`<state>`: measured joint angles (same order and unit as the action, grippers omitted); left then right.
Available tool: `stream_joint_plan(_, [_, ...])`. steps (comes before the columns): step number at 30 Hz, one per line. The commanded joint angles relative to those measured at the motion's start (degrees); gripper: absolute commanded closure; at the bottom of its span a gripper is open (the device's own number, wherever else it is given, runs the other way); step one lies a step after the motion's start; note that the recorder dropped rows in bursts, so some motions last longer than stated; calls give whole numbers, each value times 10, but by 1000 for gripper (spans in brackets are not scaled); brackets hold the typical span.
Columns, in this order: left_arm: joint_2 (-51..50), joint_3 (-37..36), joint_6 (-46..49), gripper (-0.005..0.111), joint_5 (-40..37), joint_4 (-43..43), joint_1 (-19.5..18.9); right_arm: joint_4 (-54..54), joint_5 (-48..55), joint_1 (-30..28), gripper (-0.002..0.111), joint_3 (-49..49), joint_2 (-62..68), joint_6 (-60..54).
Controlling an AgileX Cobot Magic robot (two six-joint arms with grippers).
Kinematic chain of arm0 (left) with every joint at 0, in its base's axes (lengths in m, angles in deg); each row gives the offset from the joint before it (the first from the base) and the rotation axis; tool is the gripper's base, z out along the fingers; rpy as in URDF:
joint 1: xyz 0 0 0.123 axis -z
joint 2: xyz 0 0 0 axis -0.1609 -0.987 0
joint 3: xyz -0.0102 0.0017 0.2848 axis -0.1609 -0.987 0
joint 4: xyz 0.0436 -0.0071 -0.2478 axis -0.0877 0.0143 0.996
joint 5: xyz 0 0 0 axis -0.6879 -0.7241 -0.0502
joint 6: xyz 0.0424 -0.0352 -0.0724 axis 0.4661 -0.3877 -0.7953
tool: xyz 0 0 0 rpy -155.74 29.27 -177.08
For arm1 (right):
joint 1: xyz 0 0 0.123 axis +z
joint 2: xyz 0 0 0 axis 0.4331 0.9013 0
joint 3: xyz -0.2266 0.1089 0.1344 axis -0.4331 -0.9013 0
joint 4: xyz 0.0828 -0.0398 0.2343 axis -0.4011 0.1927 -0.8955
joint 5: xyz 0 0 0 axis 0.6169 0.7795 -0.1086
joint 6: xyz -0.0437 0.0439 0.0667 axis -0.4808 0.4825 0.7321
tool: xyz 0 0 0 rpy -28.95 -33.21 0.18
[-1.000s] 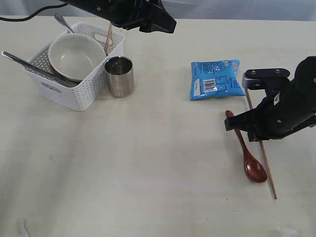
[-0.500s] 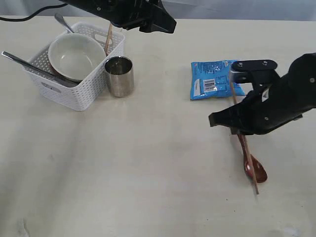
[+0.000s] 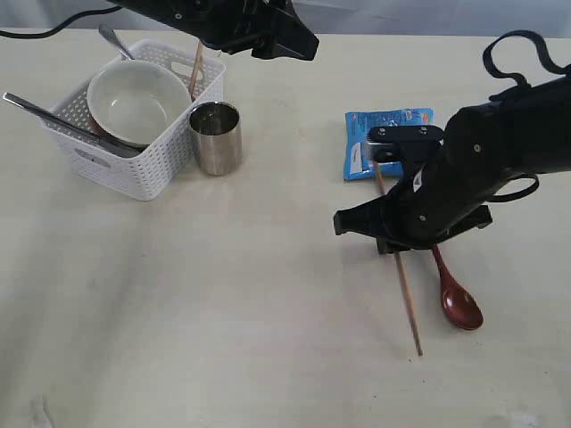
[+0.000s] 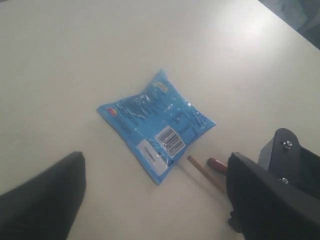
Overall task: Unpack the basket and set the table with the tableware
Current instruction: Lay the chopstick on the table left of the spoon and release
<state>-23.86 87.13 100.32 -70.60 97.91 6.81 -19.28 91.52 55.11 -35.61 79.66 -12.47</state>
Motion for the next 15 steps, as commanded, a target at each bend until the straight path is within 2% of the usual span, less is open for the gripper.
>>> stream_joint_plan(1, [4,-3,2,34,-2,3,0,-2,33,1,109,3,0,26])
stream_joint_plan(15, [4,-3,-3,34,-11,3,0,6,45,0,108,3,0,56])
